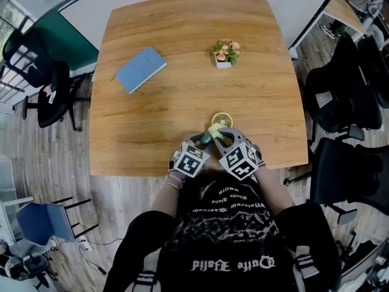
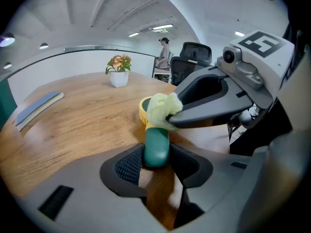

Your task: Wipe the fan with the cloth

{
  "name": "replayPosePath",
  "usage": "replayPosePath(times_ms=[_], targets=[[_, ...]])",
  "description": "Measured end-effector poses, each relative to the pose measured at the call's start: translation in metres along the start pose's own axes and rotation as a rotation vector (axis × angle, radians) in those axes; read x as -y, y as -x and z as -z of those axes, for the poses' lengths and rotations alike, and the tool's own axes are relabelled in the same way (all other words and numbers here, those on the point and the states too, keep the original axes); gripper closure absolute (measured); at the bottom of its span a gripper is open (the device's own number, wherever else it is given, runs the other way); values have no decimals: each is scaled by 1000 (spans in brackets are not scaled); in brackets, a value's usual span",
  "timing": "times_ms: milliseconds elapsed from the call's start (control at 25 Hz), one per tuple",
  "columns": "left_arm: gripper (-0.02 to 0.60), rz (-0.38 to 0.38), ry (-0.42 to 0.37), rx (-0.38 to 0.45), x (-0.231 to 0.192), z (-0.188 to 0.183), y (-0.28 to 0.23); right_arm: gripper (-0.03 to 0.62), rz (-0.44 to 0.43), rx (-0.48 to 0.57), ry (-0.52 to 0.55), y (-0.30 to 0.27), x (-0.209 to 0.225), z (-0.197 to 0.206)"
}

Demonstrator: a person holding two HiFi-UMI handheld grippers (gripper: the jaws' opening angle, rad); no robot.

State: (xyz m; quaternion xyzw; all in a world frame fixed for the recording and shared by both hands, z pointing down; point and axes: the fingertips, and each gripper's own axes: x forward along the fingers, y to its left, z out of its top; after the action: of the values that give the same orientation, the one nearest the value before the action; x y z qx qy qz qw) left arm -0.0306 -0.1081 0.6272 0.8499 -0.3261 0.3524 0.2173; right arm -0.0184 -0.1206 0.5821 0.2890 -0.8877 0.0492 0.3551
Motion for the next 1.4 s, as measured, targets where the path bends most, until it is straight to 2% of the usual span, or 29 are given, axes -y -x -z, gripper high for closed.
replayPosePath(times_ms=[120,240,360,440,560,640,800,1040,1120,1200,1320,1400], targets=[[390,13,17,-17,2,2,2,534,-42,2,-36,-3,-10,-2],[390,1,-2,4,2,-1,1,533,-129,23,-108,3,-16,-8],[390,-17,-15,1,1,1,2,533,-136,77,-123,17,-6,-29],[390,-11,-55,-21,4,2,2,533,-160,57,-128,20,6,-39],[390,-22,-185,-61,4,-3,0,531,-275,-55,-159,10,19,-50],[391,-31,-230,-76,4,-5,-1,530,-347,-145,-182,0,20,-50],[391,-23,-250,-93,5,-4,-5,530,-417,-325,-248,-30,18,-36],[391,-11,-242,-116,6,-2,-8,533,-483,-623,-210,-55,2,-5],[391,-2,-223,-122,5,-3,-10,533,-505,-719,-166,-57,3,-2],[390,15,-188,-124,5,-2,-10,533,-527,-791,-61,-58,-1,0],[390,31,-163,-119,3,-2,-9,533,-540,-863,98,-60,-2,2],[390,34,-151,-108,2,-3,-9,533,-540,-898,146,-60,3,4]])
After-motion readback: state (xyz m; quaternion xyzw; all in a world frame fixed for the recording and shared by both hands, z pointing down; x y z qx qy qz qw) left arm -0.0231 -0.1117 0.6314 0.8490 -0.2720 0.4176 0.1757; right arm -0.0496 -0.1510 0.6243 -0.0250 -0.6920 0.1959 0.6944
